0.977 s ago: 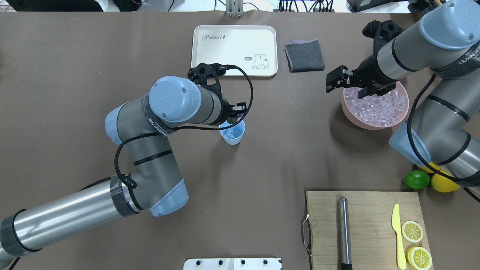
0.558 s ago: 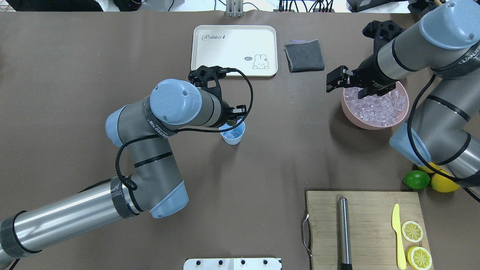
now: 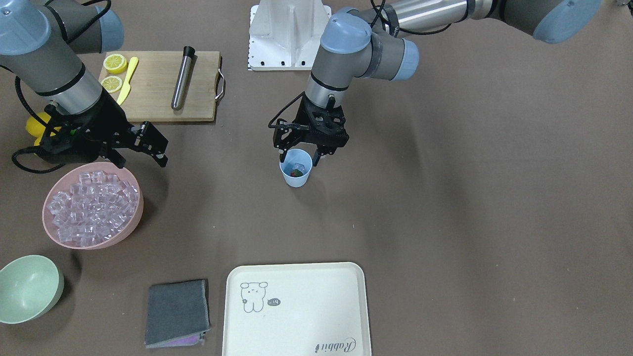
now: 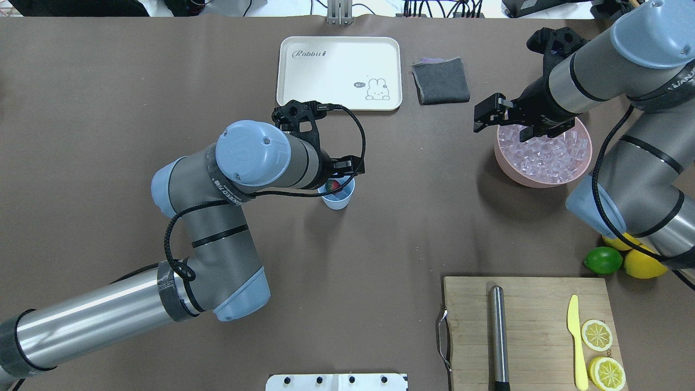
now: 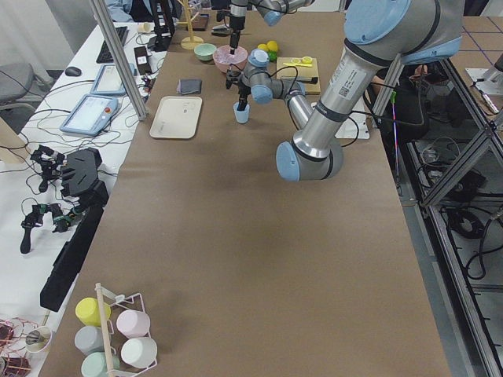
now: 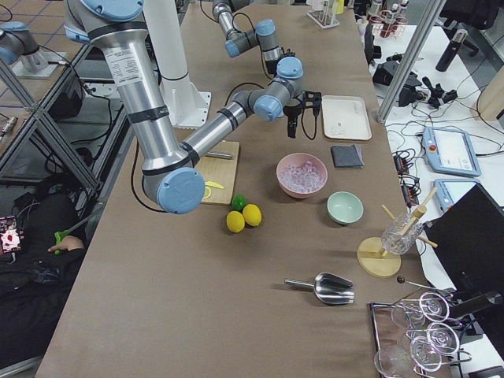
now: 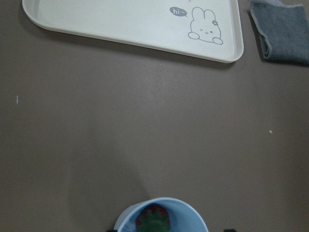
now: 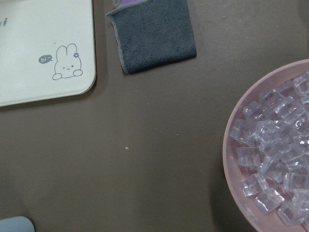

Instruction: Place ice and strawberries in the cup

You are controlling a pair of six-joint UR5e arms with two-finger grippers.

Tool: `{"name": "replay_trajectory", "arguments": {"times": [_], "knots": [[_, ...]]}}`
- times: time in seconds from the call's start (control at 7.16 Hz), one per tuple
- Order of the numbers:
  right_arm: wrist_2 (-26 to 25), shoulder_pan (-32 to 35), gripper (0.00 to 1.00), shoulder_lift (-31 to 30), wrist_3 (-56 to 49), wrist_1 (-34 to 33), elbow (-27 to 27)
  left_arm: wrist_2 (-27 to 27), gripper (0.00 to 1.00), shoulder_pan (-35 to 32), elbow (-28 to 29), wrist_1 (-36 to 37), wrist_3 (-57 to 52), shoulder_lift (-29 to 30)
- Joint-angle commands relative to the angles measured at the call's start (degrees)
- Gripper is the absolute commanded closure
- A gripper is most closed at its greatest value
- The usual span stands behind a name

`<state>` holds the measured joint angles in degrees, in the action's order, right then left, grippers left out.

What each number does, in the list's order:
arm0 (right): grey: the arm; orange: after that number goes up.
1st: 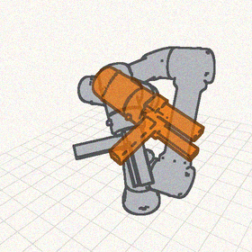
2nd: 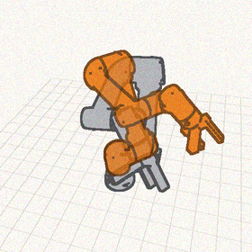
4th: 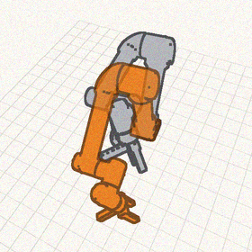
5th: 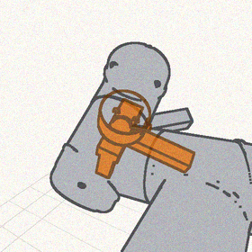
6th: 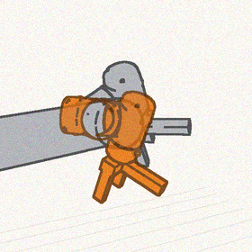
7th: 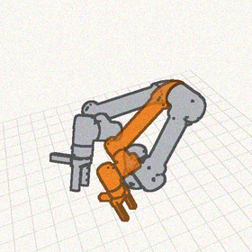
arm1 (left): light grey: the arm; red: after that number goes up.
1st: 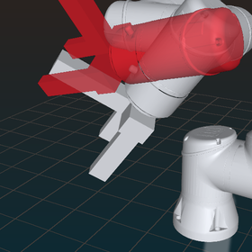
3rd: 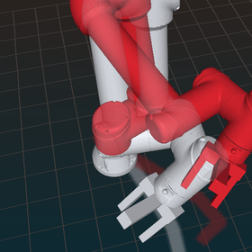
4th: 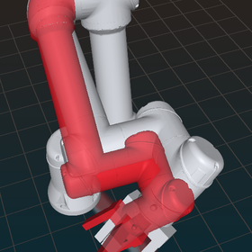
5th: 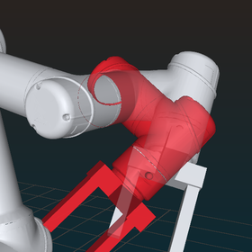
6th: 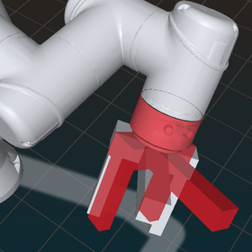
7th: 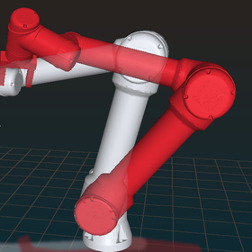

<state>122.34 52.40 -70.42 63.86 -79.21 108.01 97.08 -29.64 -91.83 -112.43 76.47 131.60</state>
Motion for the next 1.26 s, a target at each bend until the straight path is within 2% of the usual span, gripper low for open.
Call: {"name": "replay_trajectory", "arguments": {"times": [0.0,0.28,0.42,0.56,0.7,0.84,0.98,1.12], "knots": [[1.9,3.0,0.01,-1.2,-4.1,-0.6,-0.1,1.1,0.02,-5.0,-4.8,0.7,-9.1,-4.6],[3.8,7.8,0.01,-5.8,-14.8,-1.3,-1.1,2.8,0.02,-10.8,-5.2,0.0,-21.3,-9.1],[3.8,9.8,0.01,-7.5,-20.6,-4.7,-1.3,3.5,0.02,-12.6,-5.2,-0.1,-30.7,-11.9],[3.3,12.5,0.01,-9.8,-26.7,-7.9,-1.3,4.2,0.02,-18.6,-6.2,-0.2,-33.3,-15.7],[3.3,16.2,0.01,-12.3,-37.4,-11.0,-1.5,8.7,0.02,-23.7,-7.3,-0.2,-33.4,-19.8],[3.0,19.5,0.01,-14.2,-46.2,-14.2,-1.9,10.0,0.02,-26.7,-6.6,-0.5,-33.8,-21.9],[3.3,23.3,0.01,-16.1,-49.8,-14.7,-2.0,10.4,0.02,-30.1,-6.8,-0.5,-34.3,-26.1],[3.8,27.2,0.01,-17.6,-55.8,-15.3,-3.0,10.9,0.02,-34.9,-6.8,-0.3,-41.2,-30.0]]}}
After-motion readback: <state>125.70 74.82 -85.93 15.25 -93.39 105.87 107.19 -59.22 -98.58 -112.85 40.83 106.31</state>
